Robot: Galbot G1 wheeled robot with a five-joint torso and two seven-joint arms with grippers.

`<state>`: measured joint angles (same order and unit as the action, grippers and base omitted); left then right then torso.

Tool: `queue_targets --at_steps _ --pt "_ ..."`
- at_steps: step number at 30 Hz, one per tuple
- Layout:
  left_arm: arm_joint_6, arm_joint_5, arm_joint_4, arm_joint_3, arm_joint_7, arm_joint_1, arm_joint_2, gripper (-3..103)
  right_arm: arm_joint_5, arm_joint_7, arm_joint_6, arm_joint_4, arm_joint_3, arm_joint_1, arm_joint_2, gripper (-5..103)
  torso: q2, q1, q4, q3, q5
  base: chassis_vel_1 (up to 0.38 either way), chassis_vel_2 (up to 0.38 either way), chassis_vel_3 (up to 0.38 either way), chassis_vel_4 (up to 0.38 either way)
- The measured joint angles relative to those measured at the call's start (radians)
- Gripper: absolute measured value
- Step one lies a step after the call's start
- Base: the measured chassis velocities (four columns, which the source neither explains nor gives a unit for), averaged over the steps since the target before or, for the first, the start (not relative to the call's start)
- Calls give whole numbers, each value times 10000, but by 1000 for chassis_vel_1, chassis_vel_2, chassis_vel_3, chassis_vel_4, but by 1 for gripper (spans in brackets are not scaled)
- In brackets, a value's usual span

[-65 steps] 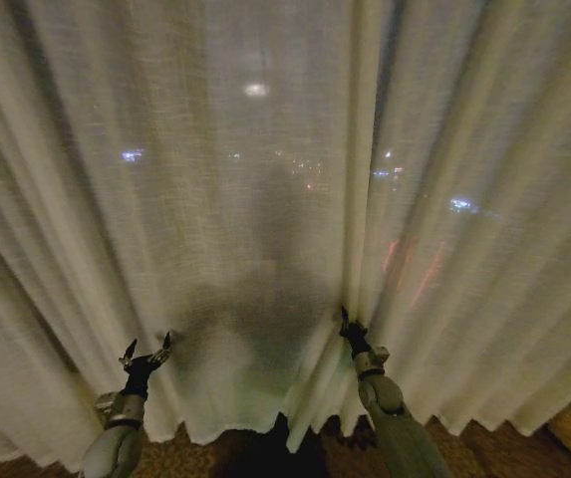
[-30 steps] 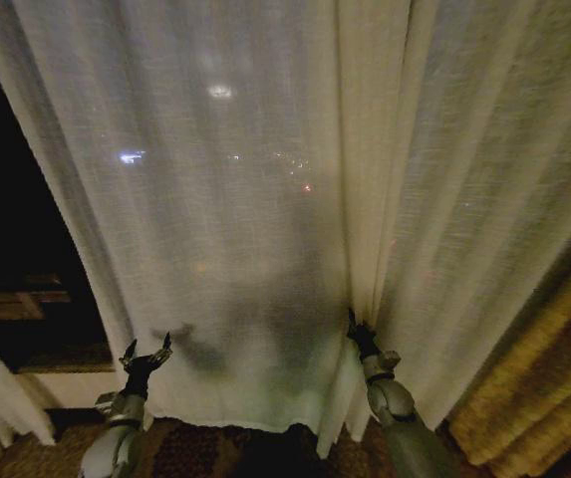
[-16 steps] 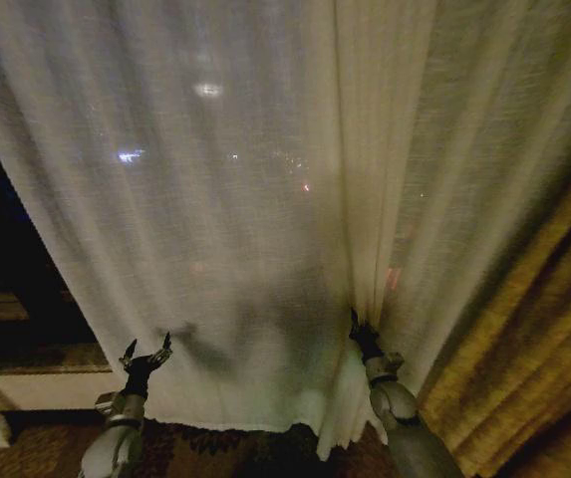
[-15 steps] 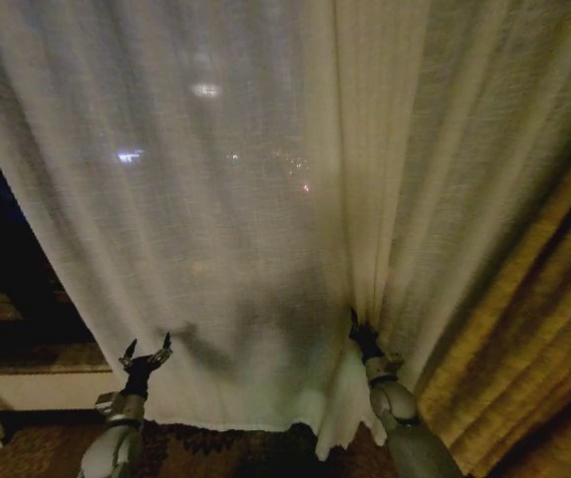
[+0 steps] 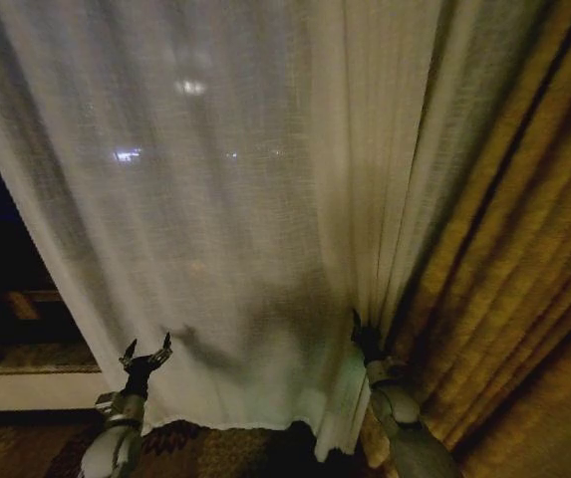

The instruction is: Open the curtains by pulling them apart, changing their state from closed to fully open.

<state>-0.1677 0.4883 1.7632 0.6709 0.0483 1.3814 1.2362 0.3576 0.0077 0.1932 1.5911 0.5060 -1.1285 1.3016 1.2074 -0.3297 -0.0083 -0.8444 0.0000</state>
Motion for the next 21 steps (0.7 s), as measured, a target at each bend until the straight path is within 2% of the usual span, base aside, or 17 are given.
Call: queue_targets --at_steps 5,10,13,16,18,20,21 --pt "0 0 1 0 -1 0 0 100 -240 103 1 15 -6 20 9 0 0 1 -2 0 5 -85 -92 98 82" --pt "-1 0 -1 6 3 0 -2 100 -492 237 -57 -12 -39 64 30 0 1 1 8 1 -14 7 9 -6 -14" --pt "-1 0 -1 11 5 0 -4 100 -568 392 -131 -63 -41 114 24 0 1 1 6 1 -3 47 60 -64 -73" --pt "0 0 0 10 4 0 -4 100 -851 1108 -431 -402 52 349 -66 0 1 2 4 1 -2 11 12 -20 -6" --pt "0 0 0 9 4 0 -4 100 -886 1310 -517 -496 85 411 -91 0 1 2 3 1 2 0 0 0 0" --pt "0 0 0 4 2 0 -2 100 -929 1951 -749 -849 252 639 -175 0 0 1 2 0 1 0 0 0 0" --pt "0 0 0 4 2 0 -2 100 -929 1951 -749 -849 252 639 -175 0 0 1 2 0 1 0 0 0 0"
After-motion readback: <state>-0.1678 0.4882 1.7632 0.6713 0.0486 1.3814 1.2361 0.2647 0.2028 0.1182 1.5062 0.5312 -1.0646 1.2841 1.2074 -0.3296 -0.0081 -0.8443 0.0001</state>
